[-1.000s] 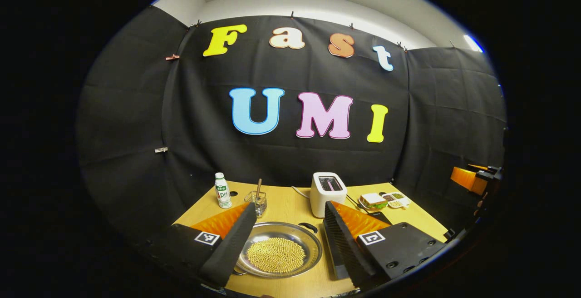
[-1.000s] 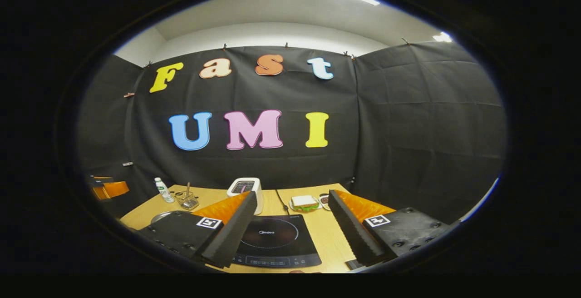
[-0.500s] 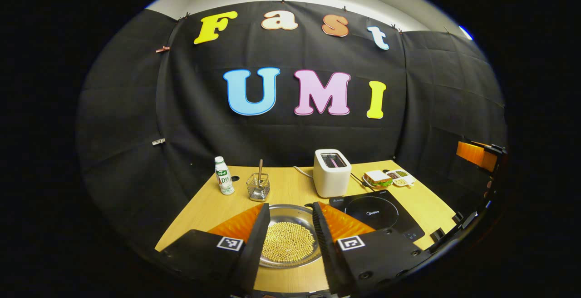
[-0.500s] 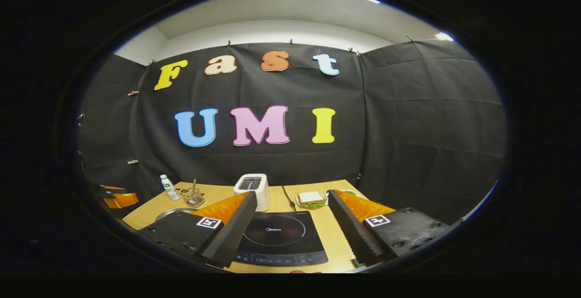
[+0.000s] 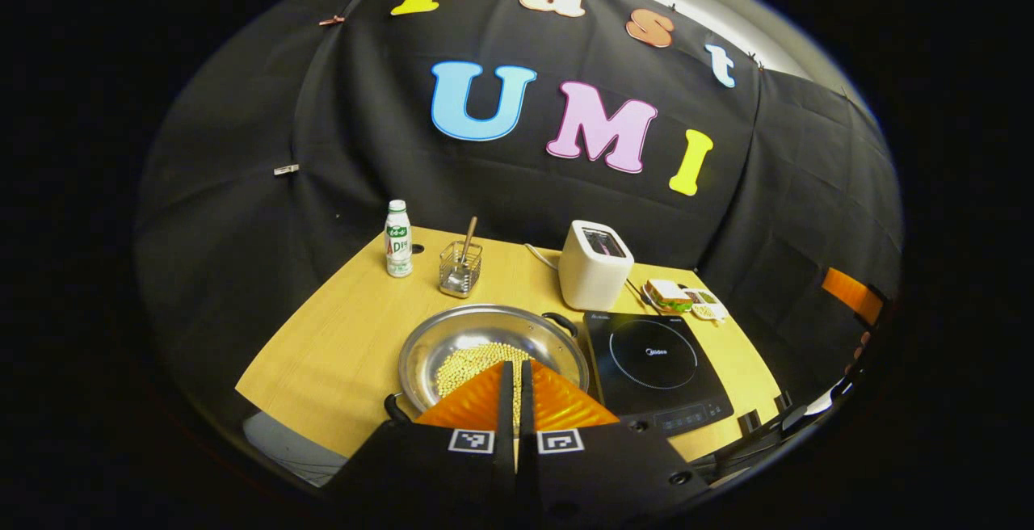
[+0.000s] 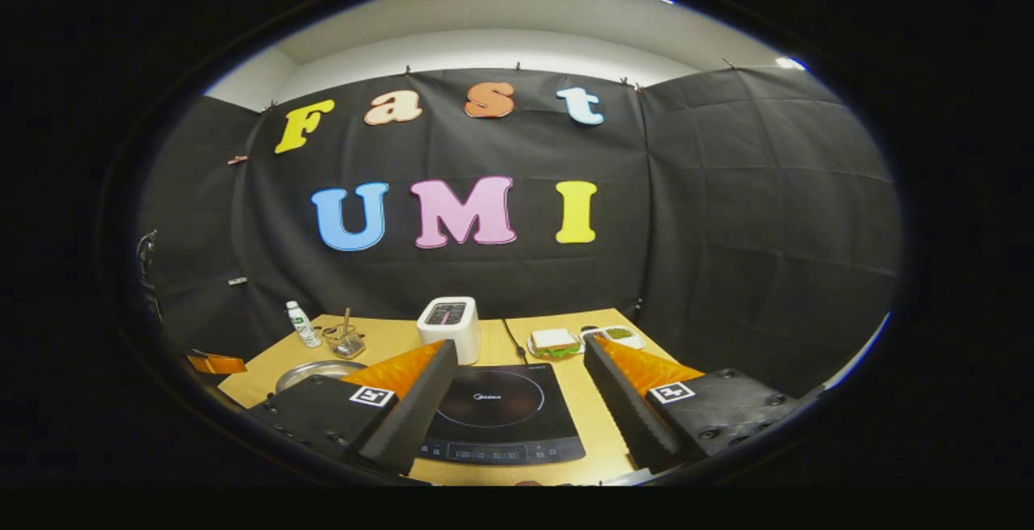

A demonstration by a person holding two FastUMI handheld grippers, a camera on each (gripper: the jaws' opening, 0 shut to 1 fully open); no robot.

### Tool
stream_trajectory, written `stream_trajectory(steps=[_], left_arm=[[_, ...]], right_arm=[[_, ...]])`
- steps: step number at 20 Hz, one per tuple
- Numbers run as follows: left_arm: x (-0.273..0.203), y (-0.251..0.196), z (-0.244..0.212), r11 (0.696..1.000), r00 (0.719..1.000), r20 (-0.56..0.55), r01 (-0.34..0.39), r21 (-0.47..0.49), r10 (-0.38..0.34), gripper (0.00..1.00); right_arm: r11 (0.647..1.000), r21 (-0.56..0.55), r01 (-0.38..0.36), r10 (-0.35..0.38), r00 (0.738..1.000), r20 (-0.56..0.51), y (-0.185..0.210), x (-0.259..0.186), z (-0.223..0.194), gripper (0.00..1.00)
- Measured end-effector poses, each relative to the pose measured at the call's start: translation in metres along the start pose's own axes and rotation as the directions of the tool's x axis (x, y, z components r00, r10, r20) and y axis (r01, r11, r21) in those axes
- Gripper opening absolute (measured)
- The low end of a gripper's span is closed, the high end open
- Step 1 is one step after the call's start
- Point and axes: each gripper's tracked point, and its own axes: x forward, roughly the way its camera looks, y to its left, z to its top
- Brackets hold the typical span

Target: First push the handle of the pot to place it horizontally, then grasp the pot with both hands and set it on the induction cooktop.

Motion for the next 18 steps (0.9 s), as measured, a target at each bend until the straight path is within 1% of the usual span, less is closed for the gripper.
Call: stream_trajectory(steps=[2, 4, 5, 6, 8, 10, 13, 18], left_arm=[[-0.003, 0.012, -0.007, 1.000, 1.000, -0.004, -0.014, 0.005, 0.014, 0.05], [-0.004, 0.022, -0.014, 1.000, 1.000, -0.004, -0.019, -0.010, 0.019, 0.05], [-0.003, 0.027, -0.022, 1.000, 1.000, -0.019, -0.024, -0.015, 0.024, 0.05], [-0.002, 0.033, -0.030, 0.999, 0.999, -0.034, -0.029, -0.017, 0.028, 0.05], [-0.001, 0.041, -0.039, 0.999, 0.998, -0.055, -0.028, -0.023, 0.027, 0.05], [0.002, 0.048, -0.054, 0.999, 0.996, -0.088, -0.018, -0.032, 0.015, 0.05], [0.009, 0.051, -0.078, 1.000, 0.989, -0.148, 0.005, -0.005, -0.006, 0.05], [0.026, 0.049, -0.126, 0.997, 0.958, -0.280, 0.069, 0.028, -0.058, 0.05]], right_arm=[[1.000, -0.004, -0.003, 0.003, 1.000, -0.008, 0.000, 0.000, -0.003, 0.98], [1.000, 0.002, -0.007, 0.007, 1.000, -0.017, 0.003, 0.001, -0.006, 0.98], [1.000, 0.004, -0.009, 0.009, 1.000, -0.022, 0.005, 0.001, -0.007, 1.00], [1.000, 0.007, -0.012, 0.012, 0.999, -0.031, 0.006, 0.001, -0.011, 0.98], [1.000, 0.009, -0.024, 0.024, 0.999, -0.046, 0.011, 0.001, -0.015, 0.98], [0.999, 0.004, -0.033, 0.033, 0.998, -0.058, 0.015, 0.003, -0.019, 0.98], [0.999, 0.004, -0.046, 0.046, 0.996, -0.078, 0.022, 0.005, -0.025, 0.98], [0.998, -0.013, -0.064, 0.063, 0.993, -0.105, 0.031, 0.010, -0.030, 0.98]])
